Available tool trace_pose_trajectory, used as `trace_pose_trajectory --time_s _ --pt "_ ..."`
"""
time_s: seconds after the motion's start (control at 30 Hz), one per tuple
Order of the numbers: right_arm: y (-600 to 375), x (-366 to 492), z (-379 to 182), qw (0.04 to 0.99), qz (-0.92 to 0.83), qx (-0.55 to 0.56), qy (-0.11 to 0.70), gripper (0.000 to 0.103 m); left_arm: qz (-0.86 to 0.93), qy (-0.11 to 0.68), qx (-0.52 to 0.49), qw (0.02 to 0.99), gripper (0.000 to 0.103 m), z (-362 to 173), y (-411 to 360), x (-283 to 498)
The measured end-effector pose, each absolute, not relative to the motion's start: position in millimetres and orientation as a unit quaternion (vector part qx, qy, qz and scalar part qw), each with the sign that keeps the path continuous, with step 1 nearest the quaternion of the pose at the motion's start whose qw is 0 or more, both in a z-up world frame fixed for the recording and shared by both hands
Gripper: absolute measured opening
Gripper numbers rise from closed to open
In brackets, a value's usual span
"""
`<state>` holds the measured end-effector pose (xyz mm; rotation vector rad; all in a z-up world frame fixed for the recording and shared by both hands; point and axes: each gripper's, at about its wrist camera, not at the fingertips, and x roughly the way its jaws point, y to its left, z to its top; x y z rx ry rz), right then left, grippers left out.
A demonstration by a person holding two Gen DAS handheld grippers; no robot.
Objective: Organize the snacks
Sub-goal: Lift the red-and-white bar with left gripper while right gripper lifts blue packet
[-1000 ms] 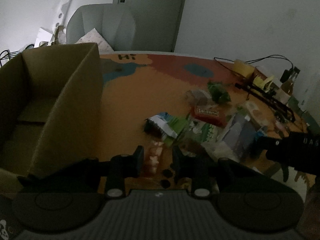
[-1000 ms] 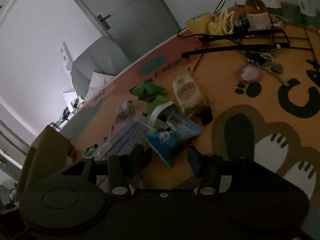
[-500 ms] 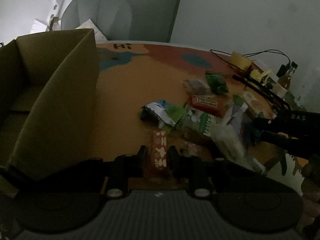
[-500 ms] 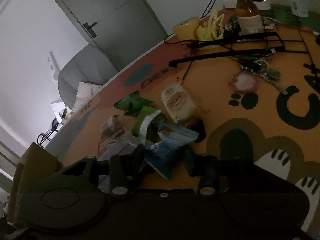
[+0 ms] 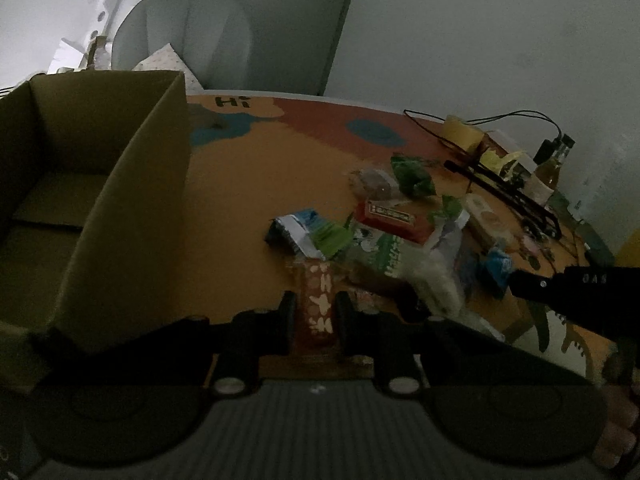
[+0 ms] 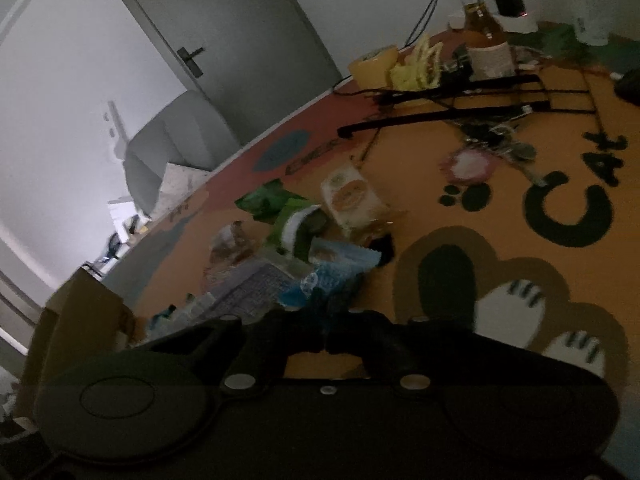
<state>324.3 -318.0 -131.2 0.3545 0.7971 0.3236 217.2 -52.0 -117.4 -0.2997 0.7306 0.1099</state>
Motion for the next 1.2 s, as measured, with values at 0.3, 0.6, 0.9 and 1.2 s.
trace_pose_trajectory --time_s 0.3,0.6,0.9,1.2 --pt "-316.5 332.6 -126.3 0.891 0.139 0.19 0.389 0.047 0.056 0.355 -0.151 0.921 0.019 -118.3 -50.3 223.0" --pt "-311.6 351.2 -137.9 0.876 0.123 0.235 0.403 0.049 0.055 0.344 -0.143 0.927 0.019 -106.2 -49.6 224.1" --pt "-313.1 334.2 -129.2 0.866 0.161 0.259 0.397 0.02 0.049 0.326 -0.15 0.932 0.015 -93.0 -46.7 217.6" --pt "-293.6 316.7 -98.0 0.88 0.192 0.236 0.365 0.02 0.028 0.321 -0.144 0.936 0.01 -79.3 -45.3 210.8"
